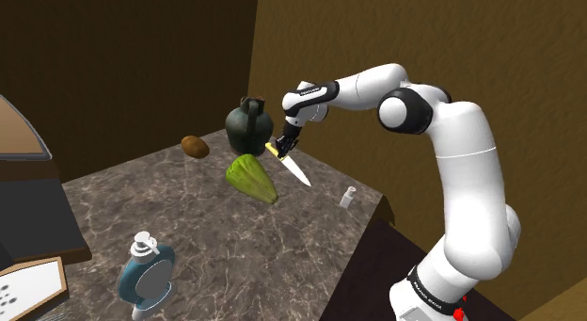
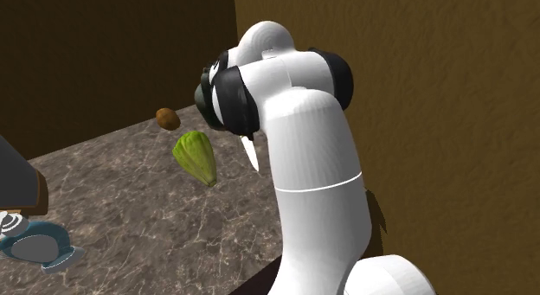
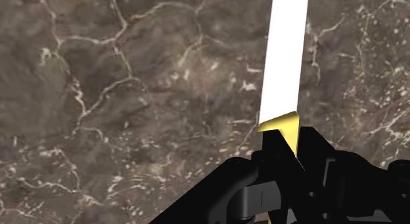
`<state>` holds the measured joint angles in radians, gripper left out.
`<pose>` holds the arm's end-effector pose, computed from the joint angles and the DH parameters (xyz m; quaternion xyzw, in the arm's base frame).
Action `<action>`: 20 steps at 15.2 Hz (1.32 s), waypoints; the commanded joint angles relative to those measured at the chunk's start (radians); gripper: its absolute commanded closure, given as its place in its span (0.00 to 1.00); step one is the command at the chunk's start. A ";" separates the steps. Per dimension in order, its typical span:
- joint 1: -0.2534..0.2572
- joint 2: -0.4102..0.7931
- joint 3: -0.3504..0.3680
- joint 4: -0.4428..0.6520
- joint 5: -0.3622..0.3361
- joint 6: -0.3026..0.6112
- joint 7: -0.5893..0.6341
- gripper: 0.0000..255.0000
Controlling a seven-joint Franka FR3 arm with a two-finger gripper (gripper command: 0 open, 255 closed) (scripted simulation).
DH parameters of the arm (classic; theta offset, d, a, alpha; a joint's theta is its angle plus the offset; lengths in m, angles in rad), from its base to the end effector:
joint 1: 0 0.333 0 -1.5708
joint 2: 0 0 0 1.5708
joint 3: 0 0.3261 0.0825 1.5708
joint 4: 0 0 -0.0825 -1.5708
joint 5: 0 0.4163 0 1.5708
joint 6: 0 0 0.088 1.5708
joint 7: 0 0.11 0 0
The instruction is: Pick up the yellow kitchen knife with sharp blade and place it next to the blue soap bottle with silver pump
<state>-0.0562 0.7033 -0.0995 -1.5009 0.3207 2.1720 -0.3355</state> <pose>0.7385 -0.0913 0.2385 -0.9950 -0.0083 -0.0114 0.0986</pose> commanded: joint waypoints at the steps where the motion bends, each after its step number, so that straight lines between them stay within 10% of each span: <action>1: 0.001 -0.016 -0.002 0.002 -0.004 -0.018 0.005 1.00; 17: 0.004 -0.102 -0.015 0.055 -0.028 -0.153 0.040 1.00; 18: 0.004 -0.102 -0.015 0.055 -0.028 -0.153 0.040 0.00; 20: 0.033 -0.090 -0.025 0.011 -0.065 -0.098 0.044 0.00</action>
<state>-0.0349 0.6093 -0.1204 -1.4730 0.2712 2.0530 -0.2932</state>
